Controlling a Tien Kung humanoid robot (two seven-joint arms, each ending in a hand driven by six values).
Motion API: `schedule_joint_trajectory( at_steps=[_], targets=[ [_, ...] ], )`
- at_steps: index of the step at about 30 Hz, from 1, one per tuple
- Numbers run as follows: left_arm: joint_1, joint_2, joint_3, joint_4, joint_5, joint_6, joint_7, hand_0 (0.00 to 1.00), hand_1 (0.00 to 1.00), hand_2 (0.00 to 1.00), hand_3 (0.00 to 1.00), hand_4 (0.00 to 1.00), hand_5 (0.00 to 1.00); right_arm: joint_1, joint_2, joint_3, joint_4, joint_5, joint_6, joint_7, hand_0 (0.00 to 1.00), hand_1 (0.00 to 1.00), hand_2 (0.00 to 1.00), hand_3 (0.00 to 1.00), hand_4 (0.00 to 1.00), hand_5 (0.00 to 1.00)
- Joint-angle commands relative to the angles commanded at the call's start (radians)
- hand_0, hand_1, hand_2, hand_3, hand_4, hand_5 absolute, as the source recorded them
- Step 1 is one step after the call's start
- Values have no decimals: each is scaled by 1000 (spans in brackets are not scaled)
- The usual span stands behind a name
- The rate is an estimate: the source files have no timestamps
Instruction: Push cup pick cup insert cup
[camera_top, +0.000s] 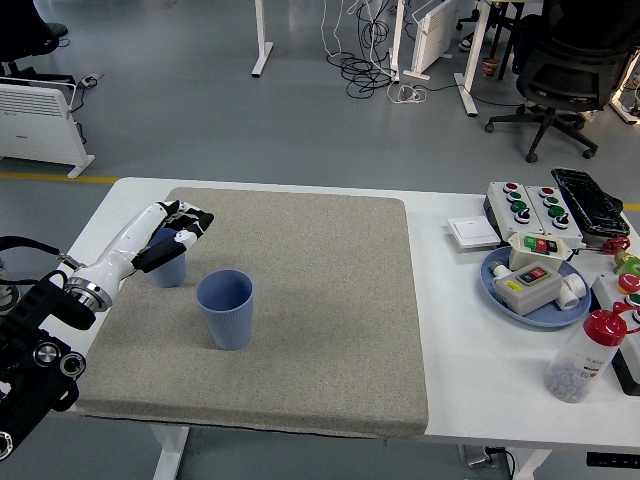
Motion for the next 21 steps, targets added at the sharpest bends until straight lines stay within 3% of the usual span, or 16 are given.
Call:
schedule_joint_trajectory(
  at_steps=[1,7,8,10,13,14,19,20,21],
  targets=[
    [-20,5,18,-15,39,-36,24,855,892,947,935,932,884,-1,0,1,0,0,0,0,741,664,668,562,83,485],
    [-104,12,92,-36,191,-233,115,855,892,947,935,932,884,-3,0,1,1,-2,0,-2,741,664,668,562,83,485],
    [-114,12,101,-38,205,-263,126,882,929,998,998,985,796,-4,0,1,1,-1,-1,-1,741,664,668,562,83,485],
    [-132,13,115,-42,233,-324,150,882,929,998,998,985,796,-5,0,0,1,3,-1,0,741,664,668,562,83,485],
    [-142,12,122,-45,264,-382,176,882,929,998,998,985,796,-6,-1,-3,1,8,-2,1,741,664,668,562,83,485],
    [-145,11,124,-45,271,-401,183,842,925,998,998,991,717,-7,-1,-3,1,8,-2,1,741,663,666,562,84,484],
    [-154,5,134,-39,296,-452,204,842,925,998,998,991,717,-9,-1,-3,1,9,-2,1,741,663,666,562,84,484],
    [-156,3,138,-39,302,-470,212,765,884,986,998,980,626,-9,-1,-2,1,6,-2,0,741,663,664,562,84,484],
    [-157,3,140,-39,305,-480,216,765,884,986,998,980,626,-9,-1,-1,1,5,-2,0,741,663,664,562,84,484]
  ],
)
